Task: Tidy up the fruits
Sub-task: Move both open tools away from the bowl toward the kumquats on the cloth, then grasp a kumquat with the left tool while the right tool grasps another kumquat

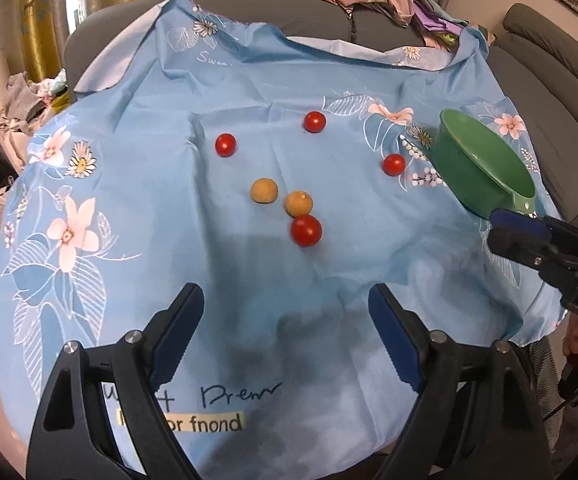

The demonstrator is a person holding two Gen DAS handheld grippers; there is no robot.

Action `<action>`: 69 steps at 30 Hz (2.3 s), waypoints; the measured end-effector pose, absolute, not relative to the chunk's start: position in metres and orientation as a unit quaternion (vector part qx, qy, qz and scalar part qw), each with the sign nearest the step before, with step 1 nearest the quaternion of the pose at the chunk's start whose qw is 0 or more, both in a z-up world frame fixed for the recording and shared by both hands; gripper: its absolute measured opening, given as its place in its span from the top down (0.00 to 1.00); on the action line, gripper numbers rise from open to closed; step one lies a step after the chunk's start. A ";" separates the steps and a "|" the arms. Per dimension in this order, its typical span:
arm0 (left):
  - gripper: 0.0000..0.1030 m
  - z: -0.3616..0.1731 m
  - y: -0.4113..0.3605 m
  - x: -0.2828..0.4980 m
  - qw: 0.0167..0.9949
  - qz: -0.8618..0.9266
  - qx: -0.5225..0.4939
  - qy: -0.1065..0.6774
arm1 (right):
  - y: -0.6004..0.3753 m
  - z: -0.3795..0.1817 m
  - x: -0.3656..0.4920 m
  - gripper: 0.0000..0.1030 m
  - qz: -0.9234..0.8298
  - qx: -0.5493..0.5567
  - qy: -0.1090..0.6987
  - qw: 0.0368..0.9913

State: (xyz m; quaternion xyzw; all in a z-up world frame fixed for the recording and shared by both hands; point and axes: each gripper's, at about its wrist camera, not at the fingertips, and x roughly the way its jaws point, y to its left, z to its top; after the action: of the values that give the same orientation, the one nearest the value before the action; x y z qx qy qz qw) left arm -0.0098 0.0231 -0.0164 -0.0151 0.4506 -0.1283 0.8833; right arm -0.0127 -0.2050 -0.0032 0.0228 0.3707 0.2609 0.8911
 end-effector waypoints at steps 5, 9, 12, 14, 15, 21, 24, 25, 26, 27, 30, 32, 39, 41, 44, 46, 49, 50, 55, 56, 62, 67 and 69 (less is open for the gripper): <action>0.19 -0.023 0.028 0.005 0.883 -0.133 -0.027 0.450 | -0.194 -0.011 0.001 0.60 0.269 0.030 0.389 0.880; 0.19 -0.023 0.034 0.014 0.887 -0.134 -0.030 0.441 | -0.177 -0.022 0.020 0.60 0.283 0.030 0.406 0.868; 0.19 -0.024 0.038 0.020 0.890 -0.132 -0.024 0.436 | -0.163 -0.029 0.036 0.60 0.292 0.027 0.418 0.860; 0.19 -0.025 0.042 0.023 0.892 -0.133 -0.019 0.433 | -0.150 -0.035 0.051 0.60 0.299 0.025 0.427 0.853; 0.19 -0.026 0.043 0.025 0.892 -0.132 -0.018 0.432 | -0.146 -0.036 0.057 0.60 0.299 0.025 0.430 0.852; 0.19 -0.031 0.049 0.035 0.892 -0.137 -0.009 0.431 | -0.117 -0.053 0.093 0.60 0.296 0.007 0.455 0.840; 0.19 -0.033 0.052 0.039 0.892 -0.138 -0.010 0.431 | -0.108 -0.059 0.104 0.60 0.293 -0.004 0.465 0.835; 0.19 -0.034 0.053 0.041 0.892 -0.138 -0.011 0.431 | -0.105 -0.062 0.108 0.60 0.290 -0.007 0.470 0.833; 0.19 -0.034 0.053 0.041 0.892 -0.139 -0.011 0.431 | -0.103 -0.065 0.111 0.60 0.288 -0.010 0.476 0.831; 0.19 -0.034 0.054 0.043 0.891 -0.139 -0.010 0.431 | -0.102 -0.067 0.113 0.60 0.288 -0.010 0.479 0.829; 0.19 -0.035 0.053 0.048 0.891 -0.141 -0.010 0.432 | -0.101 -0.074 0.117 0.72 0.291 -0.008 0.486 0.824; 0.20 -0.035 0.051 0.051 0.890 -0.142 -0.008 0.432 | -0.102 -0.075 0.117 0.72 0.292 -0.007 0.481 0.826; 0.27 -0.038 0.033 0.073 0.885 -0.156 -0.012 0.440 | -0.130 -0.069 0.112 0.72 0.270 0.011 0.465 0.843; 0.30 -0.041 0.025 0.083 0.882 -0.156 -0.007 0.444 | -0.145 -0.066 0.110 0.72 0.262 0.024 0.460 0.848; 0.37 -0.048 0.016 0.096 0.879 -0.149 0.003 0.453 | -0.165 -0.062 0.104 0.72 0.253 0.042 0.453 0.854; 0.43 -0.056 0.011 0.106 0.875 -0.145 0.006 0.462 | -0.176 -0.061 0.102 0.72 0.248 0.054 0.449 0.857; 0.49 -0.064 0.006 0.116 0.870 -0.137 0.013 0.474 | -0.184 -0.059 0.100 0.72 0.247 0.067 0.443 0.859; 0.51 -0.067 0.005 0.119 0.869 -0.134 0.015 0.477 | -0.187 -0.058 0.099 0.72 0.248 0.069 0.441 0.860; 0.66 -0.075 0.004 0.127 0.866 -0.120 0.028 0.485 | -0.191 -0.055 0.098 0.72 0.253 0.079 0.434 0.861; 0.67 -0.075 0.003 0.127 0.866 -0.118 0.030 0.485 | -0.192 -0.055 0.098 0.72 0.254 0.082 0.433 0.861; 0.74 -0.076 0.004 0.127 0.868 -0.109 0.035 0.482 | -0.196 -0.055 0.096 0.72 0.254 0.089 0.430 0.862; 0.74 -0.069 0.003 0.116 0.869 -0.115 0.033 0.480 | -0.198 -0.053 0.092 0.72 0.251 0.091 0.427 0.864; 0.74 -0.062 0.003 0.108 0.871 -0.117 0.033 0.476 | -0.201 -0.051 0.089 0.72 0.250 0.092 0.426 0.865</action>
State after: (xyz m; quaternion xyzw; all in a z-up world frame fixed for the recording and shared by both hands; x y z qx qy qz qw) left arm 0.1077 0.0029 -0.0619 0.0334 0.4759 -0.1171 0.8710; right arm 0.0892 -0.2007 -0.0511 0.0916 0.4257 0.2501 0.8648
